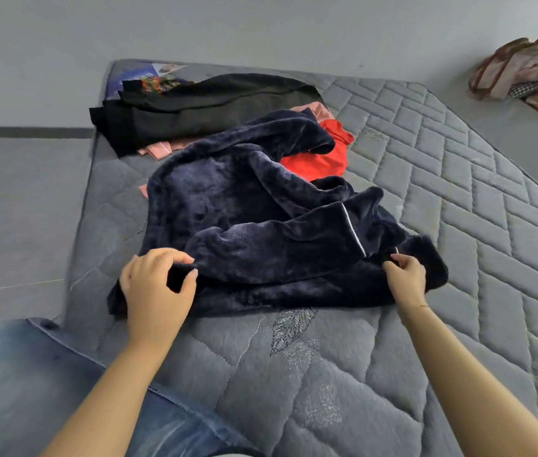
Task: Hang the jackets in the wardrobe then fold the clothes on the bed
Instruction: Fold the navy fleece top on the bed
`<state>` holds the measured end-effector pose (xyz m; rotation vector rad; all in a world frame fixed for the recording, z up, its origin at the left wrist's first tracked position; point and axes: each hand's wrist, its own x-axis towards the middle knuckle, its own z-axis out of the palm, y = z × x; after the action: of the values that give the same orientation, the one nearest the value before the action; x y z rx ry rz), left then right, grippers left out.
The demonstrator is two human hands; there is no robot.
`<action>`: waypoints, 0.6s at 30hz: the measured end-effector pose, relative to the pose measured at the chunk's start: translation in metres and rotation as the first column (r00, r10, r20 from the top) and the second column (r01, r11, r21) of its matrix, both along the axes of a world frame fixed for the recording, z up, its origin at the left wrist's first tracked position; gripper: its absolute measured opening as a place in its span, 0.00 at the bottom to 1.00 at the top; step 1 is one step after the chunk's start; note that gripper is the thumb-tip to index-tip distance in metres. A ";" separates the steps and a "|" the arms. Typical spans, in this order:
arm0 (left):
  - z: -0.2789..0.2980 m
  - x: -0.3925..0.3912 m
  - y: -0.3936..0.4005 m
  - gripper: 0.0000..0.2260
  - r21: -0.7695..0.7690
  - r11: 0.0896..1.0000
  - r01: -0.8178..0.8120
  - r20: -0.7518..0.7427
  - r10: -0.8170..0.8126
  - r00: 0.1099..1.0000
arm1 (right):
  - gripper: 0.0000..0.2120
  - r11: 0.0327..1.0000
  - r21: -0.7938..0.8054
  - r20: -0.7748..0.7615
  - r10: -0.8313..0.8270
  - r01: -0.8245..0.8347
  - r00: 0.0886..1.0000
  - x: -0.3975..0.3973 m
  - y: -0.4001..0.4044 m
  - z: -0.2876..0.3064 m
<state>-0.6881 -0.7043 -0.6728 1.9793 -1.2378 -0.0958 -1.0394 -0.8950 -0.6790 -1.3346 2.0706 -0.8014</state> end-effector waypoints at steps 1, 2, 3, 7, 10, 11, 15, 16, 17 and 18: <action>0.004 -0.008 0.005 0.09 -0.078 0.996 -0.051 -0.101 0.043 0.994 | 0.18 0.999 -0.005 0.023 -0.049 0.049 0.999 0.004 -0.002 0.001; 0.007 -0.017 0.010 0.07 -0.095 0.990 -0.101 -0.290 0.069 0.955 | 0.18 0.995 0.003 0.037 -0.099 0.099 0.994 0.008 -0.005 0.002; 0.009 -0.025 0.013 0.06 -0.038 0.988 -0.149 -0.535 0.106 0.838 | 0.18 0.991 0.037 0.083 -0.132 0.129 0.988 0.013 -0.009 0.005; 0.002 -0.033 -0.004 0.19 0.258 0.964 0.065 -0.964 0.261 -0.040 | 0.26 0.972 0.203 0.549 -0.210 0.115 0.809 0.034 -0.027 0.015; 0.006 -0.026 -0.038 0.25 0.195 0.976 0.095 -0.917 0.215 -0.335 | 0.29 0.968 0.238 0.724 -0.232 0.080 0.650 0.048 -0.043 0.023; 0.009 -0.024 -0.049 0.24 0.194 0.979 0.065 -0.891 0.203 -0.405 | 0.27 0.973 0.225 0.768 -0.206 0.046 0.607 0.054 -0.046 0.028; 0.030 -0.014 -0.085 0.10 0.124 0.967 -0.220 -0.794 -0.036 -0.607 | 0.08 0.998 0.015 0.946 -0.035 0.064 0.323 0.064 -0.053 0.062; 0.034 -0.009 -0.088 0.08 0.056 0.945 -0.322 -0.773 -0.163 -0.613 | 0.08 0.996 -0.035 0.978 0.017 0.081 0.206 0.060 -0.055 0.070; 0.037 -0.004 -0.088 0.08 -0.024 0.911 -0.411 -0.742 -0.292 -0.604 | 0.11 0.992 -0.078 0.991 0.067 0.095 0.117 0.055 -0.056 0.075; 0.038 -0.001 -0.086 0.09 -0.097 0.879 -0.467 -0.717 -0.387 -0.579 | 0.14 0.987 -0.114 0.992 0.106 0.113 0.071 0.047 -0.054 0.078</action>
<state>-0.6892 -0.7902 -0.6345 0.4358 0.4077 -1.2312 -0.9920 -0.9494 -0.6013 -0.3989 0.7885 -1.3842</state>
